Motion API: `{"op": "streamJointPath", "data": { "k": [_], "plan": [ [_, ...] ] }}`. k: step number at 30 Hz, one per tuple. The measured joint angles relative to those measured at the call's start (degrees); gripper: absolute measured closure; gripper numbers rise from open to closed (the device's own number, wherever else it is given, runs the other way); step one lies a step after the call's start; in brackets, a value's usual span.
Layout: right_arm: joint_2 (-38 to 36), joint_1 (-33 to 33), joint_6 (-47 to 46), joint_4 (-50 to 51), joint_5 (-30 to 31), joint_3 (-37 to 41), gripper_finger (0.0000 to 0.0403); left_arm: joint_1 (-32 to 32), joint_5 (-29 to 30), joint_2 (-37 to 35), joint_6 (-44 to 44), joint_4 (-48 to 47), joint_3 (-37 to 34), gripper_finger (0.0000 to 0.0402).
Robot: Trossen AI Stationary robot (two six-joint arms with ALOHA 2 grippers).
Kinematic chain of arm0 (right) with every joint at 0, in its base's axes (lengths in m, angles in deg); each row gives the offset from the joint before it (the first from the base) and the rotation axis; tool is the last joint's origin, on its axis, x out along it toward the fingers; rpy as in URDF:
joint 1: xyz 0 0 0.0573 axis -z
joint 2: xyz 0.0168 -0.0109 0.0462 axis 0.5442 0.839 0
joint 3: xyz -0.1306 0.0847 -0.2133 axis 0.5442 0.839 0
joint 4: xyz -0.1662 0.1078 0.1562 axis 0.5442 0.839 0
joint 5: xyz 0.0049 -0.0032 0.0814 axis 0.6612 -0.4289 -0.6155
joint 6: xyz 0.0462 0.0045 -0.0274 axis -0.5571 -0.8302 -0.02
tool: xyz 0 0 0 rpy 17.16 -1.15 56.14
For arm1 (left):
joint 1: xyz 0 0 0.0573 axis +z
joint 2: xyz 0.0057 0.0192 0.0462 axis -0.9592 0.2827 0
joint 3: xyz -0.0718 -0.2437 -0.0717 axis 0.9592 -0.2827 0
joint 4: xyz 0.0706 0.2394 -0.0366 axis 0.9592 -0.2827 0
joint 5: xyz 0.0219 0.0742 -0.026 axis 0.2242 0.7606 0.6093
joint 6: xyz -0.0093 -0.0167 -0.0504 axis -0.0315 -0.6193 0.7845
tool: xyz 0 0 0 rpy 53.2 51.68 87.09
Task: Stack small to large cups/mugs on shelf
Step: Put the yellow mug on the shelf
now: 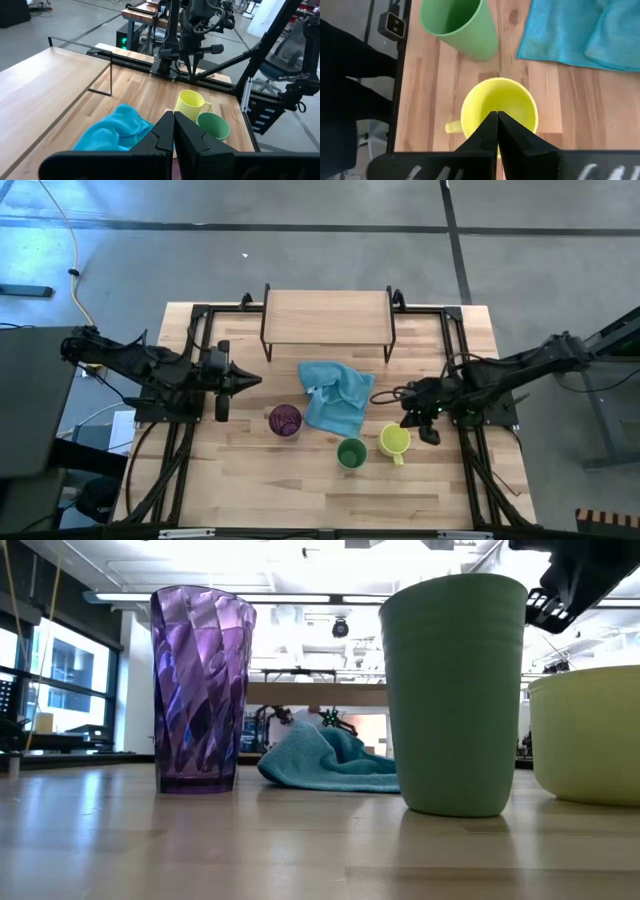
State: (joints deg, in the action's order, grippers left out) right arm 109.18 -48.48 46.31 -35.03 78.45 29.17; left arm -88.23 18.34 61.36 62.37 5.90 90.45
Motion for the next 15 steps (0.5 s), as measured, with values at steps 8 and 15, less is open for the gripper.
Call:
{"op": "streamJointPath", "data": {
  "k": [8,15],
  "plan": [
    [-0.7,0.5,-1.4,-2.3,3.6,0.0,0.0333,0.0,-0.1,0.0,1.2,-0.5,0.0,0.0401],
    [-0.5,0.5,-2.1,-1.8,4.0,0.0,0.0278,0.0,-0.1,0.0,1.6,-1.5,0.0,0.0401]
  ]
}}
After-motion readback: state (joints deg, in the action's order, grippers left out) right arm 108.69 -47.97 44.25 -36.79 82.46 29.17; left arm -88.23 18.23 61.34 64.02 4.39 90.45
